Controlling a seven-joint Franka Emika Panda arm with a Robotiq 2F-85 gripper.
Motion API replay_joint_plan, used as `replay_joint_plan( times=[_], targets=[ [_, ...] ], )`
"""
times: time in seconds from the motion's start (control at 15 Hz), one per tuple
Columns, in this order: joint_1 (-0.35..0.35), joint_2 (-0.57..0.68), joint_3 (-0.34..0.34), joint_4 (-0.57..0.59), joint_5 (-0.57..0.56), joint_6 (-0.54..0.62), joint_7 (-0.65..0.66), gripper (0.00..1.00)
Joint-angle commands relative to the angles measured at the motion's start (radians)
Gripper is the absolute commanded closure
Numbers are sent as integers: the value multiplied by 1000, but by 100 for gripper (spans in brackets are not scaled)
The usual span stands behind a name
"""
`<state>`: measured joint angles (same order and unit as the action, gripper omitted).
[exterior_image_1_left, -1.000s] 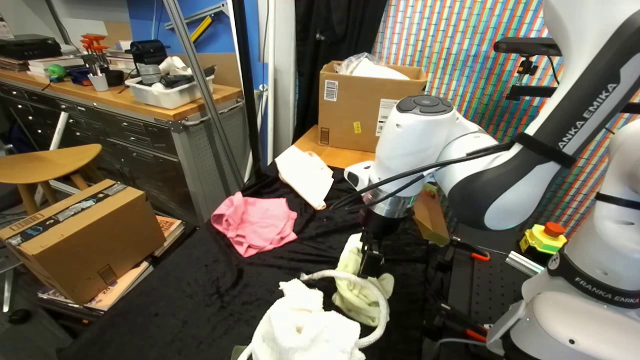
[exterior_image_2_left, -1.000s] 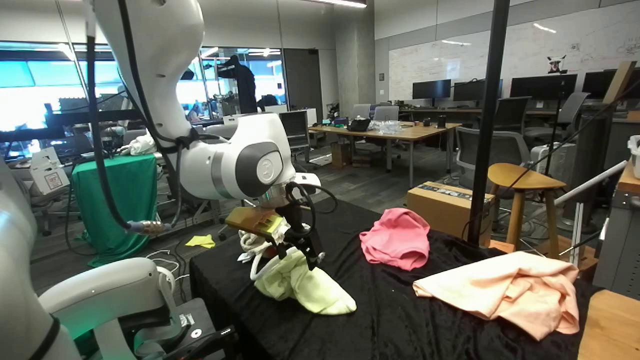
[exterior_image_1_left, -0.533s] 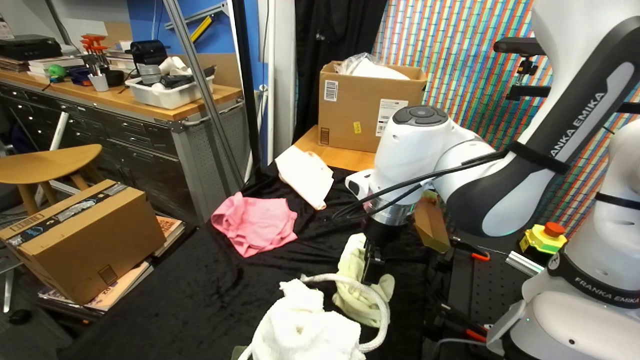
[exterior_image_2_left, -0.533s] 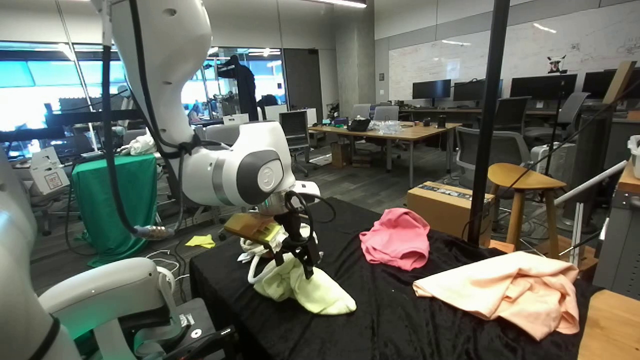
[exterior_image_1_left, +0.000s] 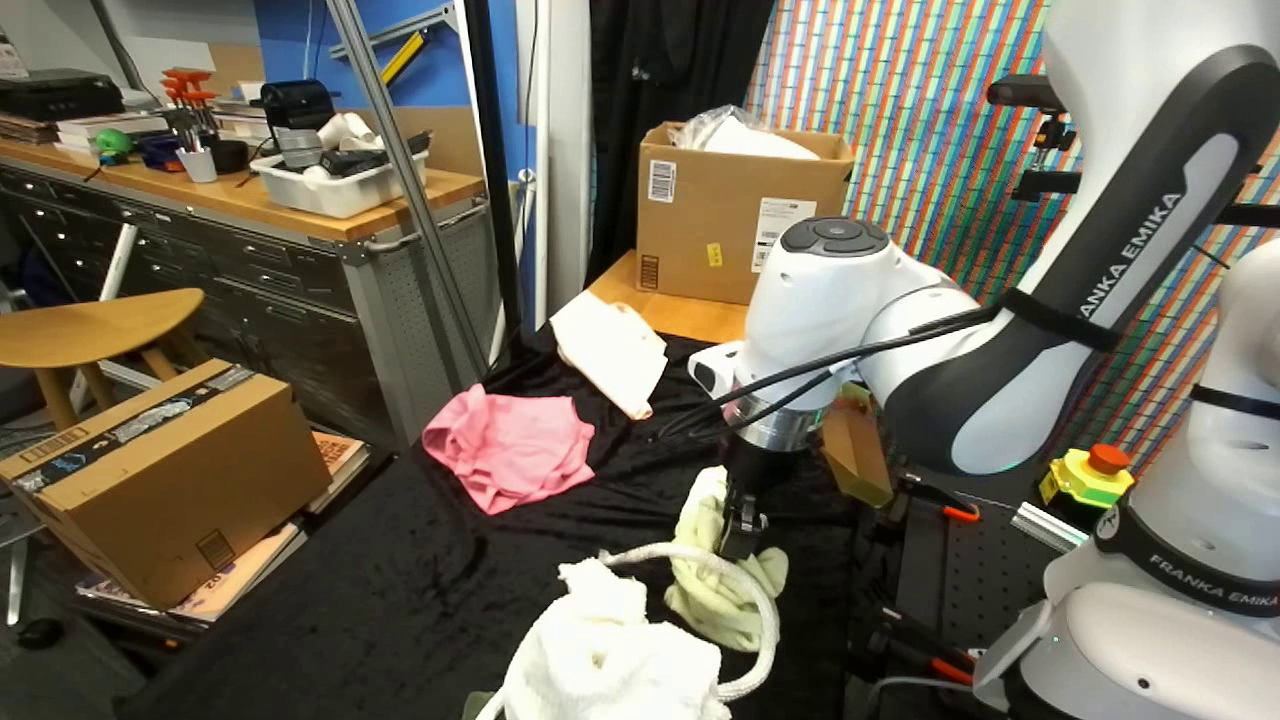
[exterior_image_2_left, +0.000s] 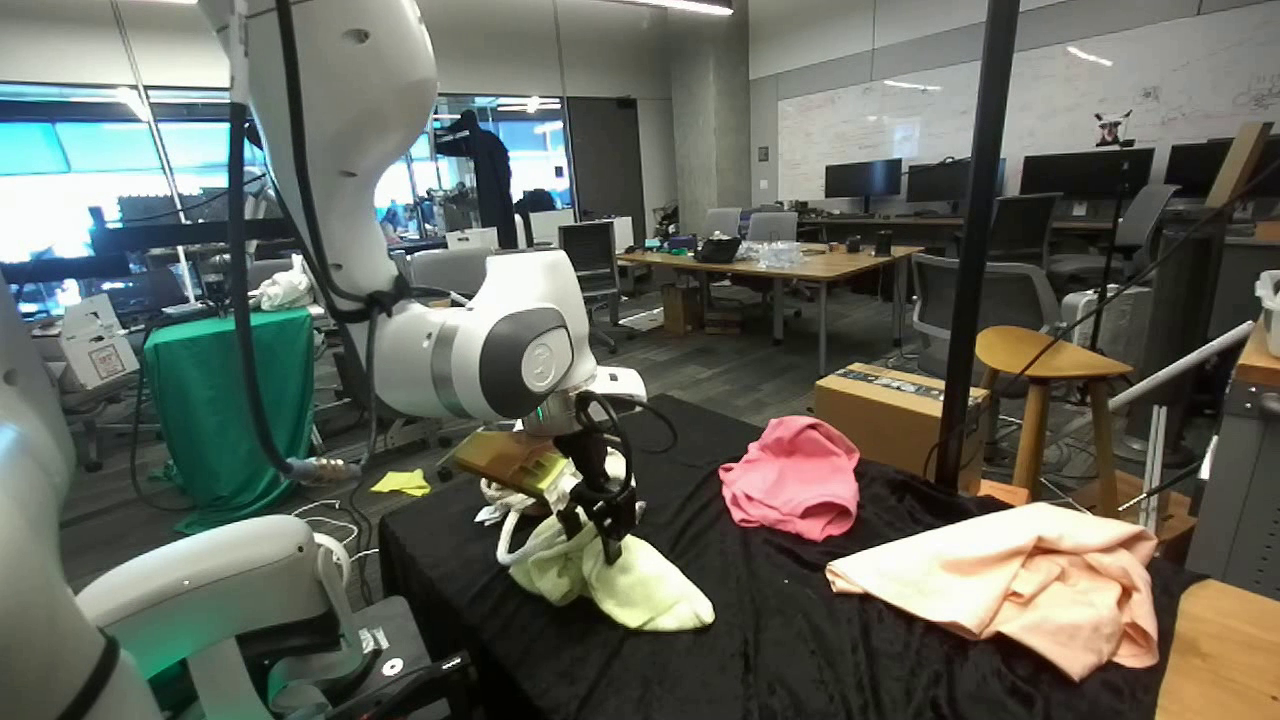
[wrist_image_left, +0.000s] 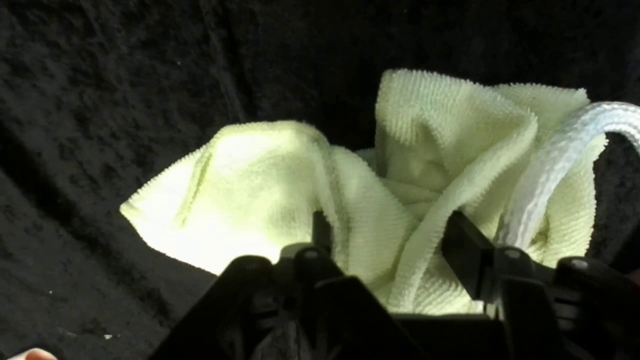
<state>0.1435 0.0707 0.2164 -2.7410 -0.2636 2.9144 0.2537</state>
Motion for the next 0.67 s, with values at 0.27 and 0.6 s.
replay_joint_plan(
  times=[0.27, 0.6],
  targets=[
    [-6, 13, 20, 31, 60, 5, -73, 92],
    [34, 10, 33, 56, 128, -5, -158, 91]
  ],
)
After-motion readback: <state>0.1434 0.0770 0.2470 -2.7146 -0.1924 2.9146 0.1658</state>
